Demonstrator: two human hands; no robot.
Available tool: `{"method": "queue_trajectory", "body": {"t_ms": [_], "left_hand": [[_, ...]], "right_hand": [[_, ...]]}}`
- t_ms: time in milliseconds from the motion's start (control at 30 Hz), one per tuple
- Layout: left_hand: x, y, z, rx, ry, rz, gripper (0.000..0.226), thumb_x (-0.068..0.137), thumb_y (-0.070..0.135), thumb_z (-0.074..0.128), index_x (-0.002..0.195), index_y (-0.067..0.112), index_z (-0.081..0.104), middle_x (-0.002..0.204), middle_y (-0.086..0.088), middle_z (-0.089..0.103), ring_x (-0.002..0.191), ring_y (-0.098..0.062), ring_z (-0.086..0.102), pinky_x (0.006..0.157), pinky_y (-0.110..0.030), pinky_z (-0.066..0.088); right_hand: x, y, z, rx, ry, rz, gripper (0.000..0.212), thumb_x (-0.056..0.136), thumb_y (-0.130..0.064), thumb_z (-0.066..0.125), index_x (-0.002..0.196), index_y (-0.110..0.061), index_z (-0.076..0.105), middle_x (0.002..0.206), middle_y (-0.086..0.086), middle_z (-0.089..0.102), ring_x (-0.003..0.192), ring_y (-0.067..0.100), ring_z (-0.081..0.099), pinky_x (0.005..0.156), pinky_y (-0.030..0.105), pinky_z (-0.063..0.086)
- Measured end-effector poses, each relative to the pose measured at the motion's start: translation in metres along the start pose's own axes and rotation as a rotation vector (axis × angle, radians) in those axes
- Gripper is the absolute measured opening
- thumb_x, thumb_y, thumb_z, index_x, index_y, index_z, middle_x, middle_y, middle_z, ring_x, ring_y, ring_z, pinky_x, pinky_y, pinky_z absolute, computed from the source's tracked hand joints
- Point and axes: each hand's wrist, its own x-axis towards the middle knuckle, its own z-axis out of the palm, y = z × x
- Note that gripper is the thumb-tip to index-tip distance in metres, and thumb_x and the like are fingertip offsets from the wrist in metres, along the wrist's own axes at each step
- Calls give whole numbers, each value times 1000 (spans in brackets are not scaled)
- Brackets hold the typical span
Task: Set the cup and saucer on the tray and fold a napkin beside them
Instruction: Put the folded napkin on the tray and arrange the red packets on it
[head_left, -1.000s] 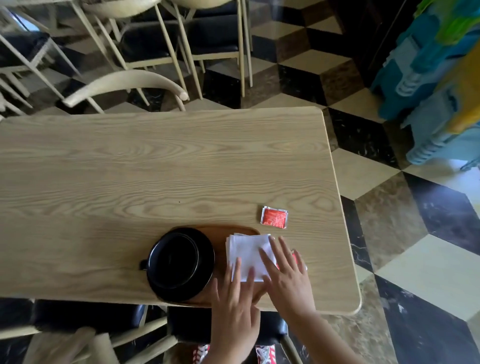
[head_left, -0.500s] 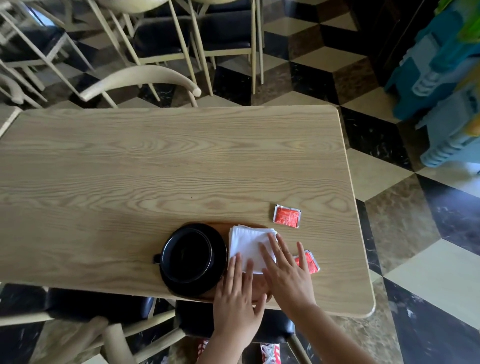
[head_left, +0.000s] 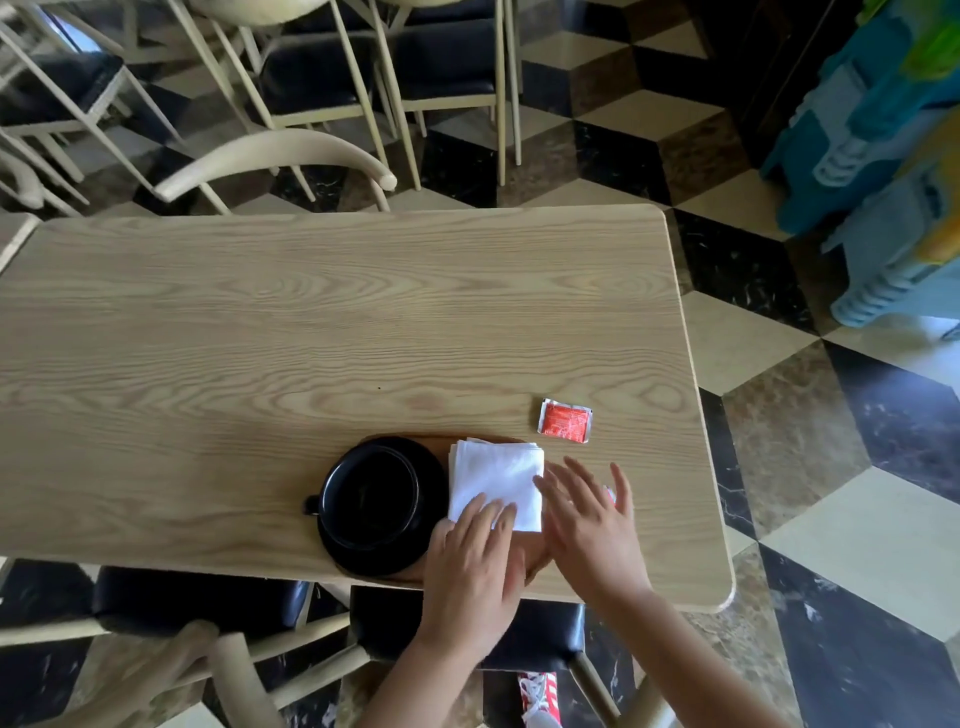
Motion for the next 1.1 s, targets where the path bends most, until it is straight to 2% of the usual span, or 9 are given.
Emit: {"method": "queue_trajectory", "body": {"t_ms": [100,167,300,400,467,767,933,1000,1100], "left_hand": [[35,-6,-3,-118,125,36,18,79,22,48,85,20,65,79,7,68,79,-13,65,81,-31,36],[70,-9,-5,-183,103,30,18,78,22,47,75,19,64,69,6,67,67,-17,65,75,-30,32],[138,-10,-3,-155,-131,-25,27,80,27,51,100,15,65,95,-3,69,90,-27,64,79,-36,37],[166,-11,9,-47,-352,-20,46,89,29,52,133,18,45,126,-8,54,117,-28,50,92,-38,35],[176,-13,19,4,-416,-38,53,90,33,49,139,20,35,133,-9,46,122,-29,45,96,-38,33],[185,-7,48,-18,-331,-92,36,81,26,60,114,12,54,113,-12,53,109,-31,48,88,-40,40],[187,-5,43,-129,-326,-167,26,77,14,61,101,7,53,104,-15,57,101,-33,52,80,-39,40],[186,-5,39,-203,-309,-191,30,76,8,61,103,6,49,99,-16,60,94,-34,55,73,-37,40],[184,-8,33,-380,-244,-280,26,75,4,63,100,3,55,93,-18,64,86,-32,58,68,-33,39]], "right_hand": [[8,16,-21,20,26,5,22,79,-20,49,92,-19,67,88,-1,69,88,21,63,96,46,35],[15,32,-28,35,-20,16,18,71,-16,57,87,-17,67,82,0,68,78,25,64,84,41,44],[22,59,-29,37,-301,102,43,55,-12,80,97,-15,68,90,6,68,83,30,64,65,39,52],[21,68,-22,102,-478,98,51,68,-16,73,117,-15,60,114,12,61,107,34,55,81,45,50],[18,71,-16,100,-505,67,53,67,-20,74,118,-16,60,115,12,61,108,33,55,81,45,50],[8,73,-5,38,-446,94,38,52,-32,83,79,-16,61,85,3,62,77,23,60,58,35,56],[0,68,-12,250,-460,292,24,85,-29,61,96,-9,54,94,6,61,91,23,53,65,30,42],[-3,68,-14,308,-452,389,23,88,-27,56,101,-8,54,96,7,61,92,22,54,66,27,36],[-3,68,-19,377,-455,522,22,85,-21,60,103,-8,60,100,9,61,91,25,58,74,30,45]]}}
